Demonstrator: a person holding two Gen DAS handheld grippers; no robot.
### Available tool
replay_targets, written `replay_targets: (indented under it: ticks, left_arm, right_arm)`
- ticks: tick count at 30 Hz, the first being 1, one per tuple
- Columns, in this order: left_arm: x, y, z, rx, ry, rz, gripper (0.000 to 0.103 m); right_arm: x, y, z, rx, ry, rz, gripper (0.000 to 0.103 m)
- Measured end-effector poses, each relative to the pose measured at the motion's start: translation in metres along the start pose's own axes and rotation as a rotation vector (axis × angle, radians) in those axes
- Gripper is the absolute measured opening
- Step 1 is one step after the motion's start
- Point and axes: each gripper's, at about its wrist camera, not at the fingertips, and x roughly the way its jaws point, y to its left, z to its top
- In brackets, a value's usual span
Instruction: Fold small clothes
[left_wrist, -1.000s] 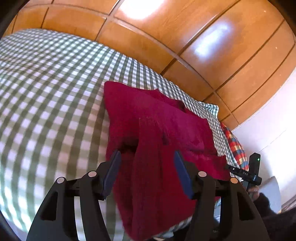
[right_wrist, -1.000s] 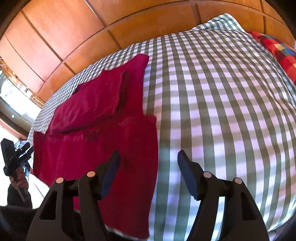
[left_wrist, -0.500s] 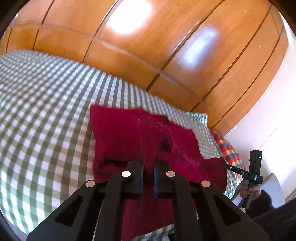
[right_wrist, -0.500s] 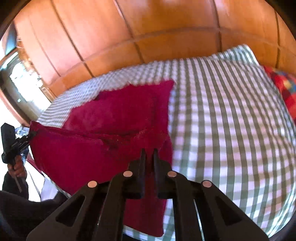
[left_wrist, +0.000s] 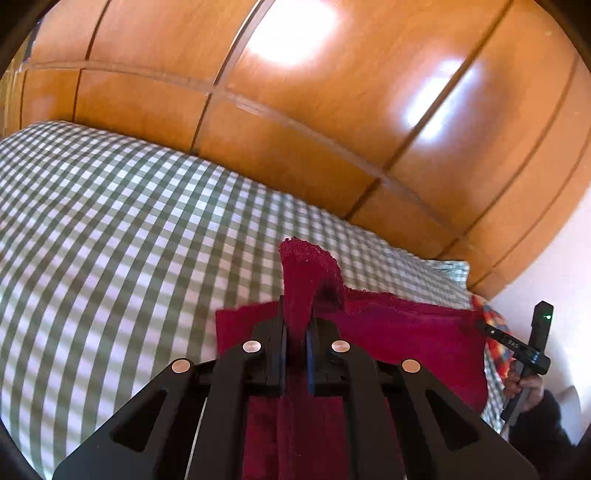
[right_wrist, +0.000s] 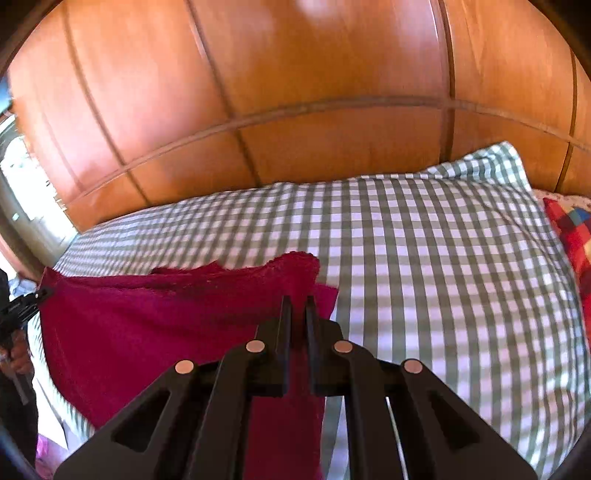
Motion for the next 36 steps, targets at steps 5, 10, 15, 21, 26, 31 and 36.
replay_targets:
  ticks: [5, 10, 15, 21, 26, 31, 36]
  left_arm:
    - [0.063, 0.007, 0.015, 0.022, 0.086, 0.122, 0.006]
    - [0.085, 0.024, 0.004, -0.022, 0.166, 0.145, 0.016]
    - [0.031, 0.041, -0.023, -0.074, 0.111, 0.066, 0.018]
    - [-0.042, 0.029, -0.095, 0.053, 0.139, -0.001, 0.018]
    - [-0.062, 0.020, -0.143, 0.103, 0.183, -0.054, 0.035]
    - [-0.056, 0.008, -0.157, 0.150, 0.183, -0.124, 0.035]
    - [-0.040, 0.005, -0.159, 0.166, 0.191, -0.117, 0.031]
  right_arm:
    - [0.061, -0.008, 0.002, 0.014, 0.106, -0.058, 0.006]
    - [0.062, -0.015, -0.008, 0.050, 0.114, -0.035, 0.037]
    - [0.017, -0.019, -0.032, 0.064, 0.072, 0.016, 0.050]
    - [-0.032, -0.028, -0.088, 0.116, 0.091, 0.117, 0.054]
    - [-0.048, -0.023, -0.130, 0.141, 0.131, 0.190, 0.059]
    - [-0.042, -0.017, -0.151, 0.169, 0.155, 0.195, 0.059]
    - [-0.027, -0.013, -0.153, 0.179, 0.169, 0.167, 0.038]
